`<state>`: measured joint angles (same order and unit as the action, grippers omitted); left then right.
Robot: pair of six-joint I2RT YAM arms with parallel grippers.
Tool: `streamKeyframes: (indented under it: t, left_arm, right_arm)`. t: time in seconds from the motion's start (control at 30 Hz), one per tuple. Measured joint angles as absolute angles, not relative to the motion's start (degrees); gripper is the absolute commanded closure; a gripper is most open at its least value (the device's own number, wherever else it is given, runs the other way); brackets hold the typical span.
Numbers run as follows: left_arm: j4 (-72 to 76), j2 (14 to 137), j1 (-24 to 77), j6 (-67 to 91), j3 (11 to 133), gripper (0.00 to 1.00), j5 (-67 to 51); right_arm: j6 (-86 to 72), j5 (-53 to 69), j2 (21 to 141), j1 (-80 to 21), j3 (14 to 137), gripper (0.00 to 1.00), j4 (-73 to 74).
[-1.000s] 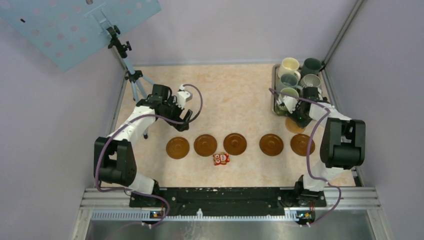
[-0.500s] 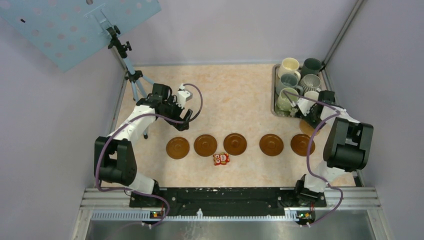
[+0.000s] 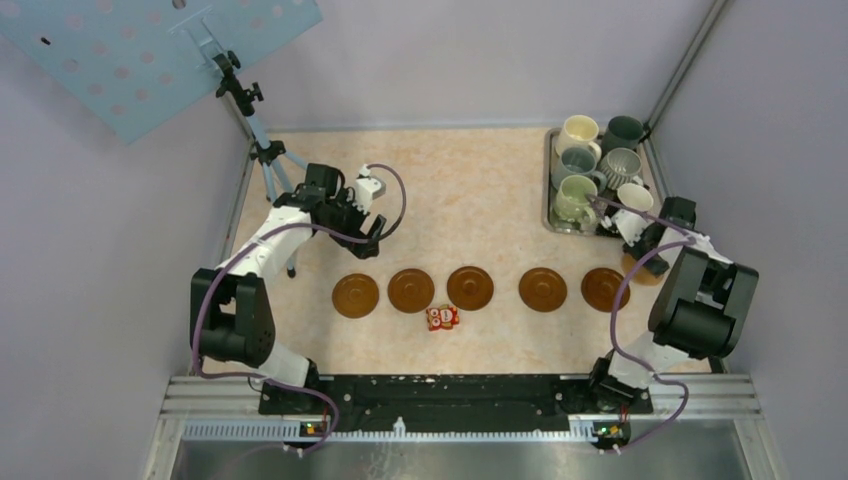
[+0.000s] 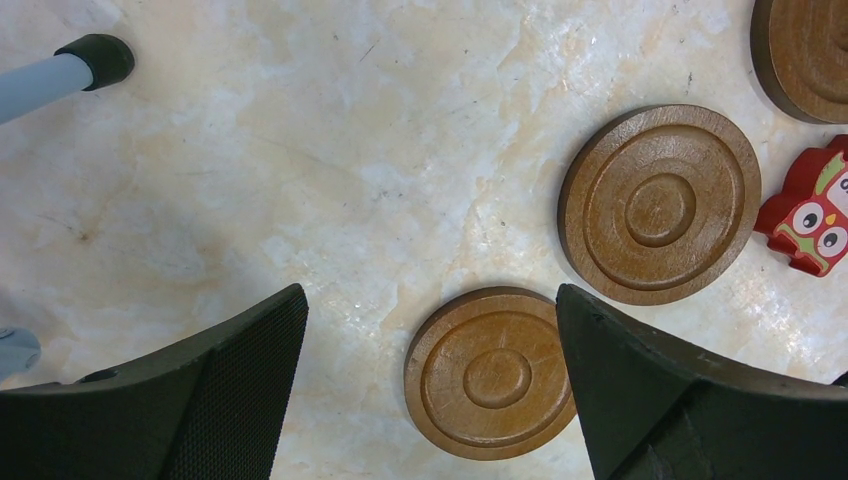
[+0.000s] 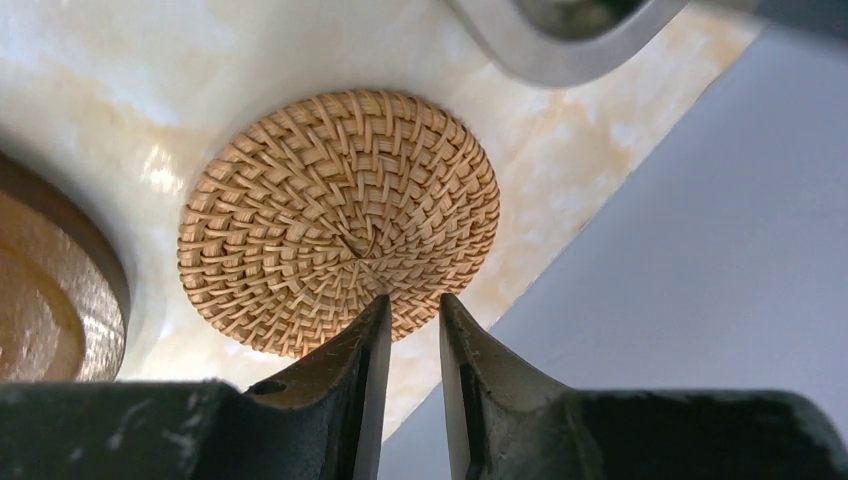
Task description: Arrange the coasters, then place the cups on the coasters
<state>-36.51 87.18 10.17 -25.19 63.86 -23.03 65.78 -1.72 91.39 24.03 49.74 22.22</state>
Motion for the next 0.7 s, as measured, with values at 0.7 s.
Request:
streamKeyframes:
  t: [0.7]
  left_arm:
    - [-36.6, 87.3, 10.2, -25.8, 63.9, 0.01, -24.0]
  right_arm:
    - [71.4, -2.9, 81.1, 32.7, 40.8, 0.72, 28.0]
